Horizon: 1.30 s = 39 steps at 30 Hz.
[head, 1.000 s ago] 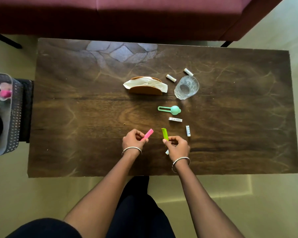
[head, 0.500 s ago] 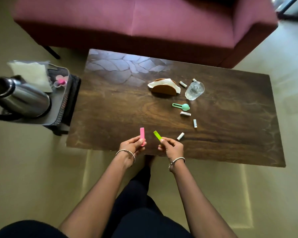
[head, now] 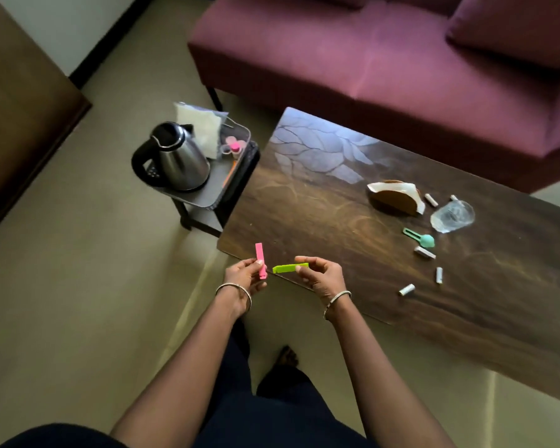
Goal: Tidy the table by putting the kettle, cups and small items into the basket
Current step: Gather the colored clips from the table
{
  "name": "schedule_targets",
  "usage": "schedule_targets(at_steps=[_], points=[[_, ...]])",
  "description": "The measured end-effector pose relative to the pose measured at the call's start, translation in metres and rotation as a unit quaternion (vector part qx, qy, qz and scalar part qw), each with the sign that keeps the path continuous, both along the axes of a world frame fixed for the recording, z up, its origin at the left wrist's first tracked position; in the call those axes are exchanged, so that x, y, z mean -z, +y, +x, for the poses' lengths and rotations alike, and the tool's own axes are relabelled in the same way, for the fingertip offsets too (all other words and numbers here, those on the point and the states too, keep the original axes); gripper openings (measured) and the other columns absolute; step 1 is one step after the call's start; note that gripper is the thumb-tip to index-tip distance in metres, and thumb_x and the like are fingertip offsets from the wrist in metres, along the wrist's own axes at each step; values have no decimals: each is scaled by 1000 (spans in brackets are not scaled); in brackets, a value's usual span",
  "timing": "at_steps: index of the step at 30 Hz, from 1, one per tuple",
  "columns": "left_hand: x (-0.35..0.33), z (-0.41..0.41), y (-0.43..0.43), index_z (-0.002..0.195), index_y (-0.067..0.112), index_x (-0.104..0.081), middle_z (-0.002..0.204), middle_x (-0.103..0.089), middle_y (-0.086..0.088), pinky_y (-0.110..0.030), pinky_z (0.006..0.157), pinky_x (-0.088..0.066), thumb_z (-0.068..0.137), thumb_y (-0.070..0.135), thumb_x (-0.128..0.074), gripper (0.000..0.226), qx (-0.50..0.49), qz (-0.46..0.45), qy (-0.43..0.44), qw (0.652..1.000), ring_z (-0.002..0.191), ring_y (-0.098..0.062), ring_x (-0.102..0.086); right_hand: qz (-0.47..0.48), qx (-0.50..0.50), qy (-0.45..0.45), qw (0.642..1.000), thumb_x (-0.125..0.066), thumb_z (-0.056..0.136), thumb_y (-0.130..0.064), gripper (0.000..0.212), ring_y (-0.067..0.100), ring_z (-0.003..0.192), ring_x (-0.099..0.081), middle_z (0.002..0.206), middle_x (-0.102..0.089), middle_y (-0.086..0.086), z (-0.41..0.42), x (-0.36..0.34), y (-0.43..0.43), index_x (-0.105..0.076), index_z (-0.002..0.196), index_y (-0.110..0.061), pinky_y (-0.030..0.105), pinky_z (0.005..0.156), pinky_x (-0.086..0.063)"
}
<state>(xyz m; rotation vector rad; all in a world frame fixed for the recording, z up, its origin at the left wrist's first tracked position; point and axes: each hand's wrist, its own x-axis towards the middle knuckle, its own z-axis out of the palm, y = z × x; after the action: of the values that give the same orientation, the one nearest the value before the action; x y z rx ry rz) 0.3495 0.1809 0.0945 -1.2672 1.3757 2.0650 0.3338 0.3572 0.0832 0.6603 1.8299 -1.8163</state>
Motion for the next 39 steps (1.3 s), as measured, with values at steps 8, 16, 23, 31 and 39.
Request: schedule_targets(at_steps=[8, 16, 23, 31, 39], points=[[10, -21, -83, 88, 15, -62, 80, -69, -4, -27, 56, -52, 94, 11, -60, 7, -16, 2, -15, 1000, 67, -16, -64, -61, -1, -40, 997, -59, 86, 21, 36, 30, 84, -64, 83, -56, 13, -46, -3, -95, -54, 115, 1, 48, 83, -58], [20, -88, -170, 104, 10, -64, 88, -70, -8, -25, 59, -47, 91, 11, -65, 14, 36, -26, -19, 999, 71, -15, -62, -51, 53, -76, 994, -65, 86, 15, 30, 15, 70, -63, 79, -64, 8, -106, 10, -189, -61, 112, 0, 30, 65, -51], [32, -161, -212, 110, -2, -64, 78, -64, -8, -23, 57, -53, 88, -7, -61, 22, 92, -42, -4, 995, 64, -17, -56, -30, 128, -89, 987, -69, 83, 13, 30, 25, 78, -66, 86, -69, 17, -161, 28, -232, -64, 113, 13, 44, 84, -56], [67, -219, -198, 114, -10, -60, 73, -59, -13, -16, 50, -52, 88, -15, -56, 27, 76, -26, -16, 997, 60, -19, -54, -2, 149, -84, 985, -72, 83, 10, 28, 18, 73, -67, 84, -71, 11, -223, 62, -241, -67, 110, 11, 31, 76, -60], [111, -268, -181, 111, 1, -60, 87, -64, -12, -29, 70, -56, 91, -5, -58, 21, 20, 25, -40, 999, 74, -18, -61, -10, 129, -104, 986, -74, 81, 10, 24, 29, 78, -67, 83, -69, 17, -280, 99, -246, -66, 104, 7, 45, 82, -58]])
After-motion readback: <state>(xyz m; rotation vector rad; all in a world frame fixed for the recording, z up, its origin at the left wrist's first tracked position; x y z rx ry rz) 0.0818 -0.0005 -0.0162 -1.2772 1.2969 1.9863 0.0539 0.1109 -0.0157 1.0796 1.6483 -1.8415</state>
